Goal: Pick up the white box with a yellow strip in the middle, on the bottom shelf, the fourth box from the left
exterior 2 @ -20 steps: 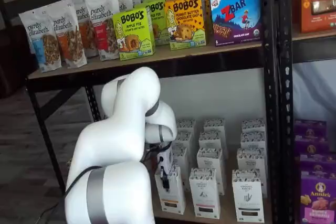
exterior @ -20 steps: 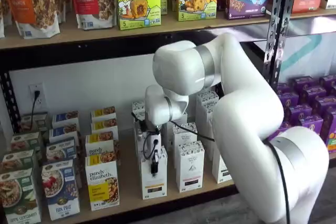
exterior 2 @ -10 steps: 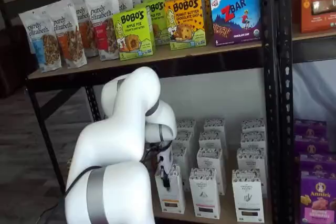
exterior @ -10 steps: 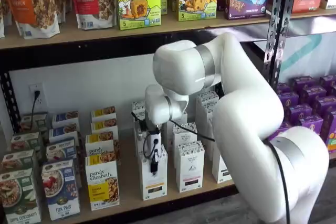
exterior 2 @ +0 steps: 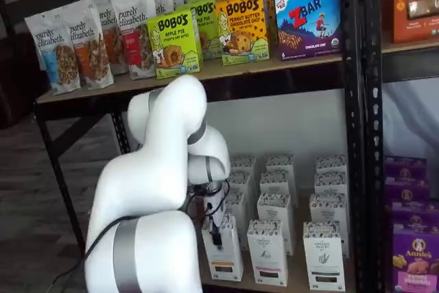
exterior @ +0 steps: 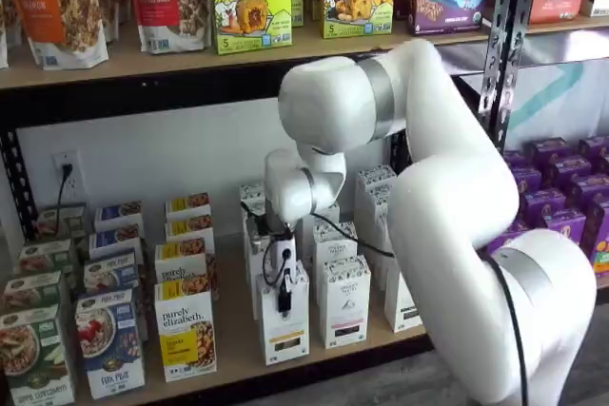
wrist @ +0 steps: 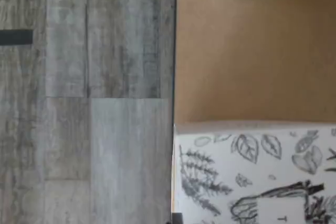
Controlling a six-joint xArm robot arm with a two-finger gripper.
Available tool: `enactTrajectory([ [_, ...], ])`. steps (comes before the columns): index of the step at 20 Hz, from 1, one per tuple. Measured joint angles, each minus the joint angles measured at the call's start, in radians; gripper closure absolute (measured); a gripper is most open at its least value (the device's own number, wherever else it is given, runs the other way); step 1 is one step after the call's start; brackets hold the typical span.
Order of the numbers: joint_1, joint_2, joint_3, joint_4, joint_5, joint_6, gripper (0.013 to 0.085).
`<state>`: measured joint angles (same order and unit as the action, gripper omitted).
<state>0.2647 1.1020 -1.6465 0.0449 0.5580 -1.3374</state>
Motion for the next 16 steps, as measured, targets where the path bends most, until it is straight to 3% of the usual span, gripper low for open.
enactTrajectory([
  [16,0.024,-0.22,0.344,-0.011,-0.092,0.031,0.049],
])
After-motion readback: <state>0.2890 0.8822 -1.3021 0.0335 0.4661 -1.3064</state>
